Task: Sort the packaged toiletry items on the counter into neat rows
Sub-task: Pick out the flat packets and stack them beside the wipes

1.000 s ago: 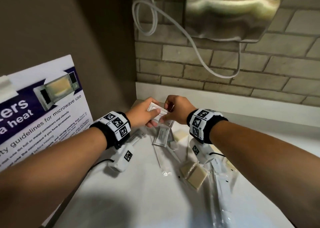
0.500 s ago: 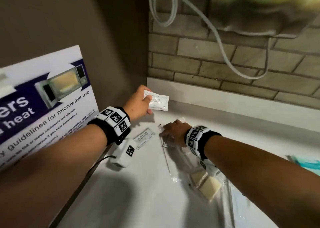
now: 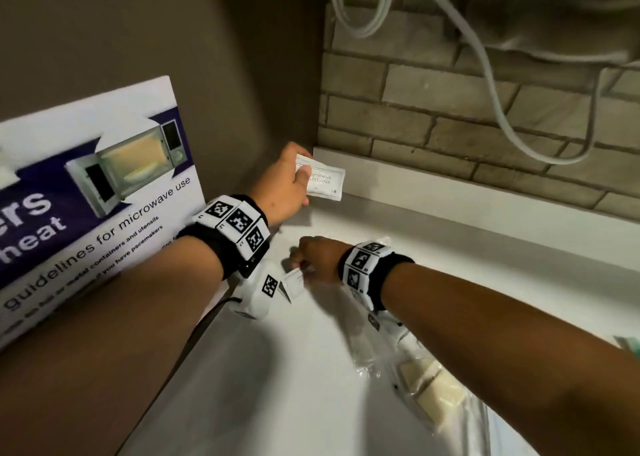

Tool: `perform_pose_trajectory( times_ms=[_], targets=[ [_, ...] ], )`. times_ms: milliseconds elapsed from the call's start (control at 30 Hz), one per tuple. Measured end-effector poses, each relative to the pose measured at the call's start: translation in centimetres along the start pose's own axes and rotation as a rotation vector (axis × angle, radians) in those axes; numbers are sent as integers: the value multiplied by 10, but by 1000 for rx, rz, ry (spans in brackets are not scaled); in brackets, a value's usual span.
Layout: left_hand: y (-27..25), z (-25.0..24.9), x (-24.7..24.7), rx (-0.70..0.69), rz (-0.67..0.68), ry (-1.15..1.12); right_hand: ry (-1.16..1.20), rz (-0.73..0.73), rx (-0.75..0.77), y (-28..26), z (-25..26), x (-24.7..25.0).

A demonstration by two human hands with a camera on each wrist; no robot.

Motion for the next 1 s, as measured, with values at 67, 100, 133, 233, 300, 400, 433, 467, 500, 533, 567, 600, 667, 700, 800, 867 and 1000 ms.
perform_pose_trajectory(
  times_ms=[67, 100, 133, 233, 300, 400, 433, 467, 500, 533, 567, 600, 667, 700, 800, 867, 1000],
  targets=[
    [-1, 0, 0, 1, -7, 1, -55, -1, -4, 6, 1, -7],
    [-2, 1, -1, -2, -7, 2, -54, 16, -26, 6, 0, -8],
    [-3, 1, -2, -5, -6, 0, -36, 24, -41, 7, 0, -10],
    [-8, 4, -5, 7, 16, -30, -54, -10, -79, 3, 2, -9],
    [-12, 5, -5, 13, 24, -35, -153, 15, -78, -3, 3, -11],
    [-20, 2, -2, 27, 17, -55, -220, 74, -61, -16, 7, -15],
    [-22, 1, -1, 30, 20, -65, -180, 68, -55, -22, 10, -14],
    [-25, -1, -1, 31, 25, -71, -112, 39, -34, -30, 13, -13],
    [-28, -1, 0, 34, 31, -78, -17, 24, -31, -37, 13, -13],
    [-30, -1, 1, 41, 39, -87, 62, 6, -13, -45, 15, -10],
    [-34, -3, 0, 49, 50, -98, 117, -31, -2, -57, 16, -4],
    [-37, -3, 0, 60, 61, -112, 150, -78, 10, -68, 19, 3],
    [-44, -10, -4, 67, 103, -133, 210, -193, -2, -92, 17, 19],
    [-48, -13, -8, 66, 133, -142, 234, -249, -23, -102, 14, 26],
    [-62, -32, -27, 18, 231, -201, 315, -399, -123, -140, -4, 44],
    [-70, -45, -40, -13, 271, -256, 366, -499, -180, -163, -16, 49],
    [-90, -83, -67, -36, 411, -348, 348, -649, -268, -211, -34, 51]
  ],
)
Point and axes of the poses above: each hand's wrist, its own y-axis towards the middle knuckle, its own x-axis out of the back of the hand, z = x × y, the point moved 2 cm from there along y, towards the middle knuckle, and after that the axes turned 2 degrees about x, right-handed, at the moved point
